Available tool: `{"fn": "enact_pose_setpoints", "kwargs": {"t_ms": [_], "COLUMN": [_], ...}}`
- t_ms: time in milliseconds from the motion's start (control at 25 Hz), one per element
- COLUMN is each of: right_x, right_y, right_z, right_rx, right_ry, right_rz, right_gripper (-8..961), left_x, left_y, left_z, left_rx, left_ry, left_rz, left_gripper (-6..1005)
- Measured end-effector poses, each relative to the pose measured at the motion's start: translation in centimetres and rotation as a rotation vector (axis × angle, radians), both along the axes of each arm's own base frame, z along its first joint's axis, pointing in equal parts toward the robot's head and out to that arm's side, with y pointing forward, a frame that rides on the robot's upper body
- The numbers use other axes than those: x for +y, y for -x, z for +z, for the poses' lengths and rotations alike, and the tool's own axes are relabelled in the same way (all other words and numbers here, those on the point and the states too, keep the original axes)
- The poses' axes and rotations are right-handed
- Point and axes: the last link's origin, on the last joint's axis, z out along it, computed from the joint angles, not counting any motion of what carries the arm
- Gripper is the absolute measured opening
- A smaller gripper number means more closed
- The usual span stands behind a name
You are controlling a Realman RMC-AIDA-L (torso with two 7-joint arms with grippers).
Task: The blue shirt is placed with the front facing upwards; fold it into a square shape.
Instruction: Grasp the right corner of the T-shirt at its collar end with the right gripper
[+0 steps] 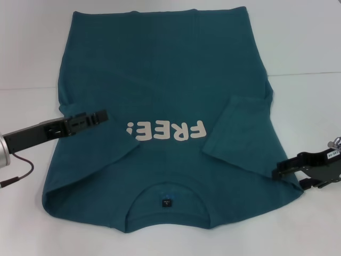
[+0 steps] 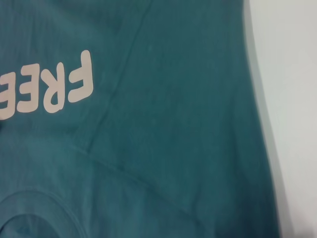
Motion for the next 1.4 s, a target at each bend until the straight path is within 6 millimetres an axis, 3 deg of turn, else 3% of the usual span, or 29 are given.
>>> {"fn": "enact_pose_setpoints", "kwargs": {"t_ms": [400,600,1040,1240,1400], "right_x": [0.06,0.12,0.41,0.49,0.52], "right_y": [0.04,-0.09,-0.17,-0.19,-0.26], "right_z": [-0.43,-0.42,-0.04,0.14,0.32], "right_rx": [0.011,0.001,-0.012,-0.016,-0.024], "right_ry": [0.006,0.001,-0.017,-0.021,-0.022], "right_rz": [-0.019,-0.026,-0.025,-0.023,-0.018], "right_gripper": [894,727,496,245,129], "left_x": [0.09,0.11,0.13,0.14,0.14], "left_y": [0.06,0.08,0.09,0.10,0.09], "left_z": [0.03,0.03,0.04,0.07,0.07], "left_rx": [0.004,0.004,0.005,0.004,0.003], "left_ry": [-0.005,-0.006,-0.007,-0.009,-0.009], "left_rz": [0.005,0.006,0.007,0.007,0.007], "left_gripper": [873,873,872,872,872]}}
